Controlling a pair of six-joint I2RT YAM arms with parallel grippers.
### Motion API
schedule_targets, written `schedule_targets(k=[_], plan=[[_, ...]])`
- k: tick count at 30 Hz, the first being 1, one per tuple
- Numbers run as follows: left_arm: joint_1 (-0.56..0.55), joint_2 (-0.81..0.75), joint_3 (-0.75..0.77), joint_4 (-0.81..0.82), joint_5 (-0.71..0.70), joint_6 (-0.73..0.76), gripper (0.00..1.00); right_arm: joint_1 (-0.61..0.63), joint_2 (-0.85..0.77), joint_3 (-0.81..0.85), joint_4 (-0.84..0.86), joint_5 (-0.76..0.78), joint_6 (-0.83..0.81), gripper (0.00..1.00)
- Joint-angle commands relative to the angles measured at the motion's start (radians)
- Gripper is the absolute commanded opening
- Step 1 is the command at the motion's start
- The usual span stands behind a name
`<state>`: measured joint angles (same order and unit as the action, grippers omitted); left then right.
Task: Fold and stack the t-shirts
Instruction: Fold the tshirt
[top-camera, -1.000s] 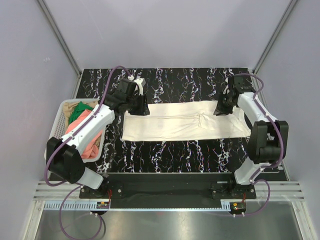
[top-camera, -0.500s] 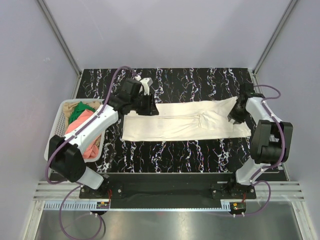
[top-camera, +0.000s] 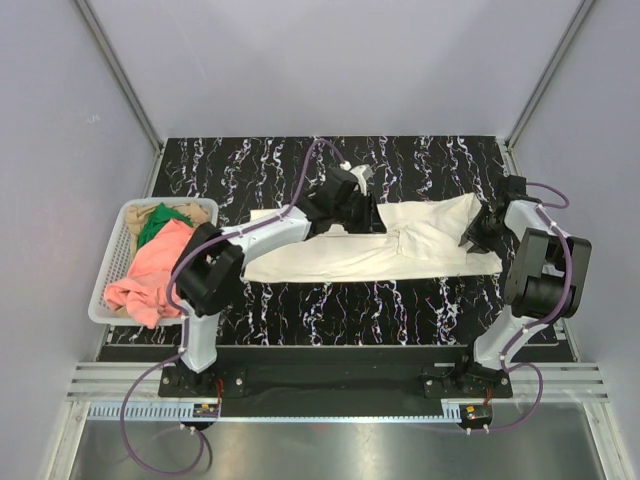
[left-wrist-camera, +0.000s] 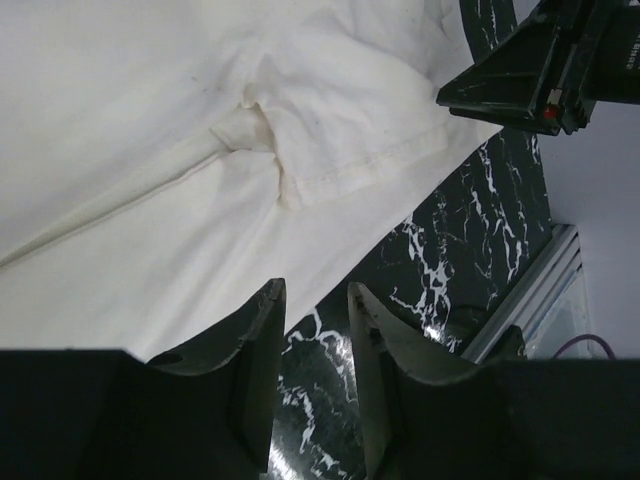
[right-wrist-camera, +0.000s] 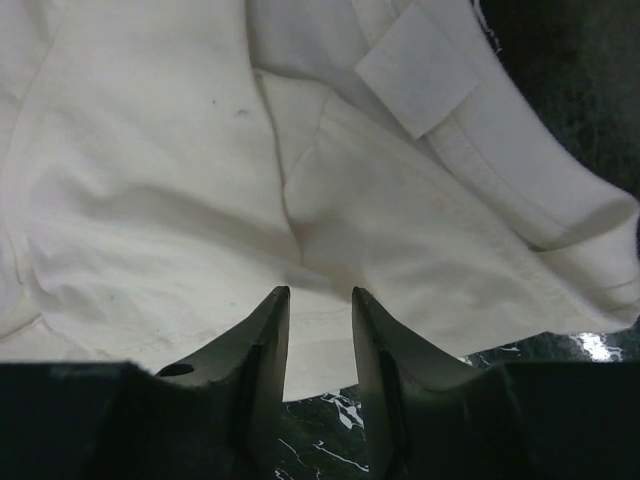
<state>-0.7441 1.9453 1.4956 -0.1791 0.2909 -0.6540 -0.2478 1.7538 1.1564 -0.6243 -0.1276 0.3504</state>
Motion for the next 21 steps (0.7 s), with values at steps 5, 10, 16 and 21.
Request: schedule_targets(k=[5,10,16,21], plan=[[-0.038,0.182,0.107,0.24,0.008,-0.13,0.33,-0.044,-0.025,-0.01,0.041,-0.035,-0.048,0.4],[-0.052,0.277,0.149,0.279,-0.035,-0.153,0.32,-0.048,-0.024,-0.03,0.037,-0.09,-0.037,0.4],[-0.058,0.346,0.181,0.297,-0.022,-0.162,0.33,-0.048,-0.03,-0.04,0.031,-0.057,-0.042,0.39],[-0.066,0.354,0.181,0.299,-0.024,-0.156,0.32,-0.05,-0.046,-0.052,0.031,-0.044,-0.053,0.33]])
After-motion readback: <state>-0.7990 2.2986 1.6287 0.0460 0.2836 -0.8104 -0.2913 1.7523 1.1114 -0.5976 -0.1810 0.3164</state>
